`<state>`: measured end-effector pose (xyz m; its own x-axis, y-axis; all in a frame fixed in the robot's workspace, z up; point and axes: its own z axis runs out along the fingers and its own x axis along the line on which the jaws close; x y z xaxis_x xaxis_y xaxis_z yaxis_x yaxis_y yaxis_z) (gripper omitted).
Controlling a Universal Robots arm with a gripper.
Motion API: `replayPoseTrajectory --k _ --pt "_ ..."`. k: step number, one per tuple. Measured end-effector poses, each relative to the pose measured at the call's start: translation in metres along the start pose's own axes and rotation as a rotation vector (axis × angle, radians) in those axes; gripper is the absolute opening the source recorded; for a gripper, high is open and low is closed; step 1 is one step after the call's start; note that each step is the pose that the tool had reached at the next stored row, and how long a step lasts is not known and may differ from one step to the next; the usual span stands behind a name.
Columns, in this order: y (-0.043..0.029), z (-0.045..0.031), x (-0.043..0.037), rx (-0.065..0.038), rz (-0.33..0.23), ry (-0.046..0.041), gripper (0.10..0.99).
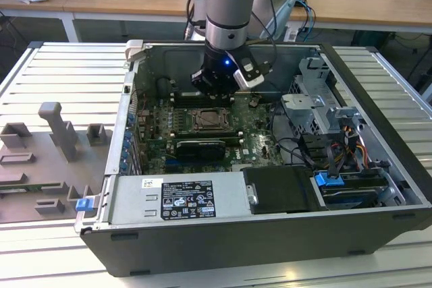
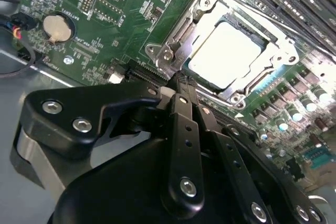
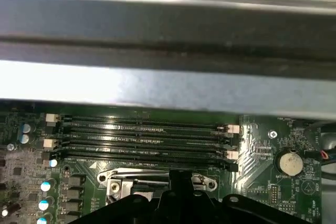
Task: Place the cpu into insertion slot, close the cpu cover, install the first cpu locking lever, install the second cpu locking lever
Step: 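Install the second cpu locking lever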
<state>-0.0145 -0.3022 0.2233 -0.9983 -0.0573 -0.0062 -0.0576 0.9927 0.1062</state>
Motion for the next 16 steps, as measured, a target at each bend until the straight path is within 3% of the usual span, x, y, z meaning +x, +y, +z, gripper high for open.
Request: replayPoseTrajectory --k 1,2,3,7,10,12,16 --pt "0.0007 -0.0070 0.0000 0.000 0.000 0.0000 0.106" --pt "0.0022 -0.0207 -0.0001 0.000 0.000 0.0001 0.106" --pt "0.0025 -0.0239 -0.0001 0.001 0.000 0.0002 0.106" --pt "-0.0037 -0.0241 0.0002 0.003 0.000 0.0003 0.106" --pt "-0.0127 -0.0243 0.0008 0.006 0.000 0.0006 0.106" --pt "-0.0234 -0.0242 0.0014 0.007 0.000 0.0009 0.106" --pt "-0.0341 -0.0234 0.0020 0.007 0.001 0.0055 0.106"
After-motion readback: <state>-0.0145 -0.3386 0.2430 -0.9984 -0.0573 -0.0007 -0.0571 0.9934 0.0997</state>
